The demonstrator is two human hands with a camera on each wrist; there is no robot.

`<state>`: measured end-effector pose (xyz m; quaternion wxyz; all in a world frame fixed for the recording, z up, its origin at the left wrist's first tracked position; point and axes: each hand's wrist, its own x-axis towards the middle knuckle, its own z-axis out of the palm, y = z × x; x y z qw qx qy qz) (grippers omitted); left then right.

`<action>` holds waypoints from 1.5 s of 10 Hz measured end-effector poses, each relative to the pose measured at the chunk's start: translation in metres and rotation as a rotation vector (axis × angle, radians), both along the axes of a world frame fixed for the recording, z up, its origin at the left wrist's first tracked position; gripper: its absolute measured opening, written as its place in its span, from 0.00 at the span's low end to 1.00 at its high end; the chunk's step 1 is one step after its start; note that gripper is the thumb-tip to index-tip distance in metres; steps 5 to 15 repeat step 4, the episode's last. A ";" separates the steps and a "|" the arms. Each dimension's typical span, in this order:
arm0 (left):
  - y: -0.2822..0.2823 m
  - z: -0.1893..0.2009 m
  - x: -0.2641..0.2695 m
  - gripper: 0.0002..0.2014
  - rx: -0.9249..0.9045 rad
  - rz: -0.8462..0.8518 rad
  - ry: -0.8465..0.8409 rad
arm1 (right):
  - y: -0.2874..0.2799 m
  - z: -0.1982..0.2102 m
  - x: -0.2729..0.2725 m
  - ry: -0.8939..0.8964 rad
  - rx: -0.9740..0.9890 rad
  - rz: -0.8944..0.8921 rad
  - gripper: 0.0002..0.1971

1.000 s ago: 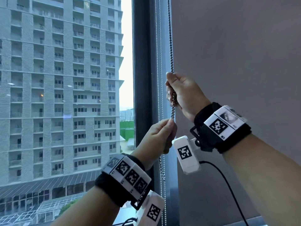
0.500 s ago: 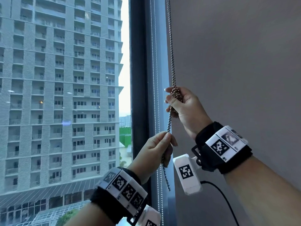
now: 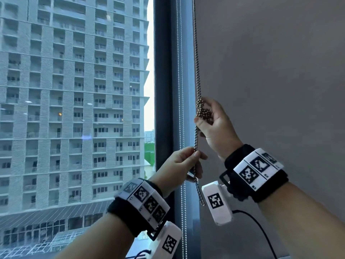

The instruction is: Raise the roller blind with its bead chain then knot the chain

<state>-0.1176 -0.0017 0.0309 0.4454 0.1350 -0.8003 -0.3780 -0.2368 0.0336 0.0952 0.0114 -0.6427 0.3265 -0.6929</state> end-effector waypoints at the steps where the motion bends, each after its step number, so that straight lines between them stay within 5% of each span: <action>1: 0.000 0.002 0.000 0.10 -0.005 0.059 -0.006 | 0.006 -0.007 -0.001 0.058 -0.007 -0.029 0.26; 2: 0.001 0.005 0.002 0.08 -0.041 0.142 -0.040 | 0.009 -0.013 -0.002 0.117 -0.007 -0.110 0.30; 4: 0.005 0.015 0.029 0.25 -0.269 0.399 -0.165 | 0.012 -0.027 -0.001 0.151 0.006 -0.277 0.32; 15: 0.005 0.015 0.029 0.25 -0.269 0.399 -0.165 | 0.012 -0.027 -0.001 0.151 0.006 -0.277 0.32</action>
